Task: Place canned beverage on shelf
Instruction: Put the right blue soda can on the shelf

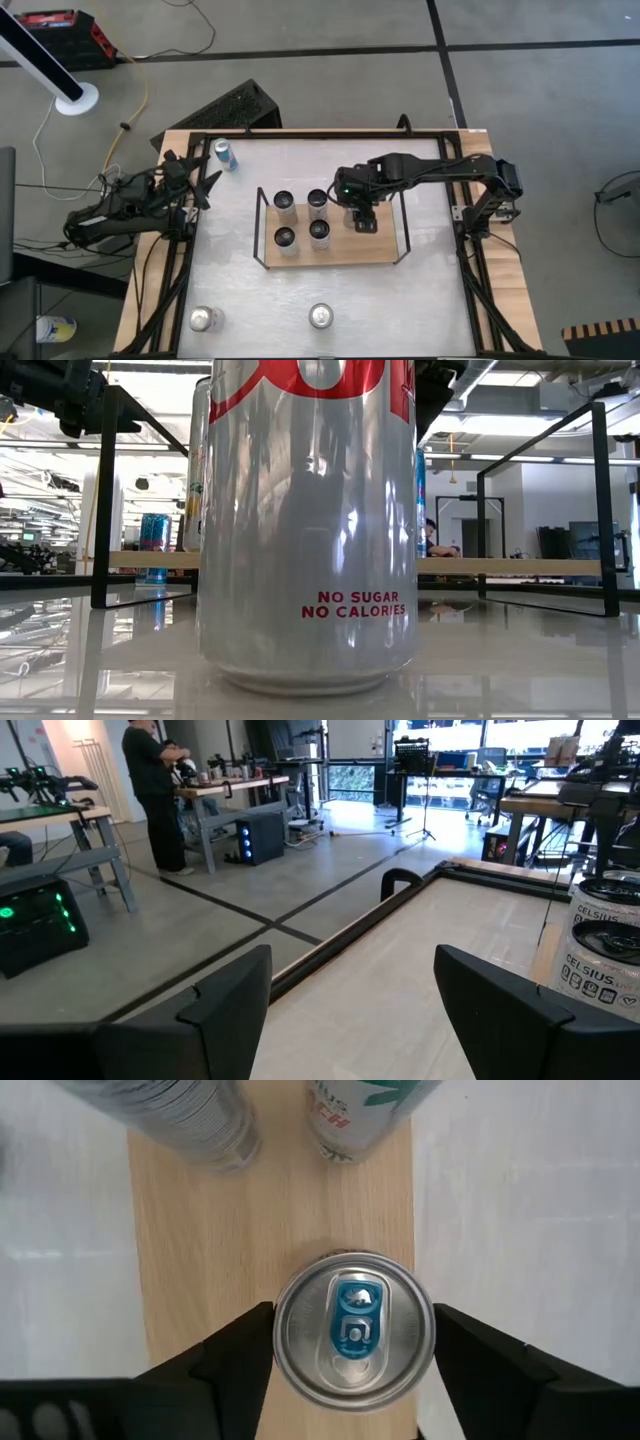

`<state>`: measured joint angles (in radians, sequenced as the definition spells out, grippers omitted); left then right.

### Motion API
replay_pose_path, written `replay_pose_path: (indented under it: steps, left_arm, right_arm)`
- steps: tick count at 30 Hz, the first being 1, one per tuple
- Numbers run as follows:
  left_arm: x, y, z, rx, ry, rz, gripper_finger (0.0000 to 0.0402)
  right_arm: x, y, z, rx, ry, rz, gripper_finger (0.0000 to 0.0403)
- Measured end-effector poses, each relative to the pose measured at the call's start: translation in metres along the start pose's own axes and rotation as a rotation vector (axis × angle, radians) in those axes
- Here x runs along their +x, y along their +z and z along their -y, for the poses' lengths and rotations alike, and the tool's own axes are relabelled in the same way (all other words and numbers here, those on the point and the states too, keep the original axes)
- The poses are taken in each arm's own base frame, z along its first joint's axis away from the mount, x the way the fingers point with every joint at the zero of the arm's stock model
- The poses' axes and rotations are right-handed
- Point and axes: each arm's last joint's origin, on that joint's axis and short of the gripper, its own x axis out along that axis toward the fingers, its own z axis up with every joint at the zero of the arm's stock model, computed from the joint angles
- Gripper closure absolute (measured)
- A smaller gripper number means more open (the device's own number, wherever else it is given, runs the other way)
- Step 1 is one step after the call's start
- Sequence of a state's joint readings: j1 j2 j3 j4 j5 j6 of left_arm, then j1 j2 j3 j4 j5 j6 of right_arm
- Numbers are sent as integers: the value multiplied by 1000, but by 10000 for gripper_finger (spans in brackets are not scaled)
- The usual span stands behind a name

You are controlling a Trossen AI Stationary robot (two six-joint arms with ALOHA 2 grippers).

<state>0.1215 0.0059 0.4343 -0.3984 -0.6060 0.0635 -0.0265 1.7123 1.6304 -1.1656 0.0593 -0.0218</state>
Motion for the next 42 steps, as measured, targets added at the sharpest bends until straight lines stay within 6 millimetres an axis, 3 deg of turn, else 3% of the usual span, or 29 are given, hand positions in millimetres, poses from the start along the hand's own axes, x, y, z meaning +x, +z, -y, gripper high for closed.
replay_pose_path:
  steps: [21, 31, 42]
  left_arm:
    - [0, 0, 0, 0, 0, 0, 136]
    - [0, 0, 0, 0, 0, 0, 136]
    - [0, 0, 0, 0, 0, 0, 136]
  right_arm:
    - [0, 1, -6, 538, -141, 42, 138]
    - [1, 1, 5, 645, -136, 46, 138]
    - [1, 1, 4, 642, -113, 41, 132]
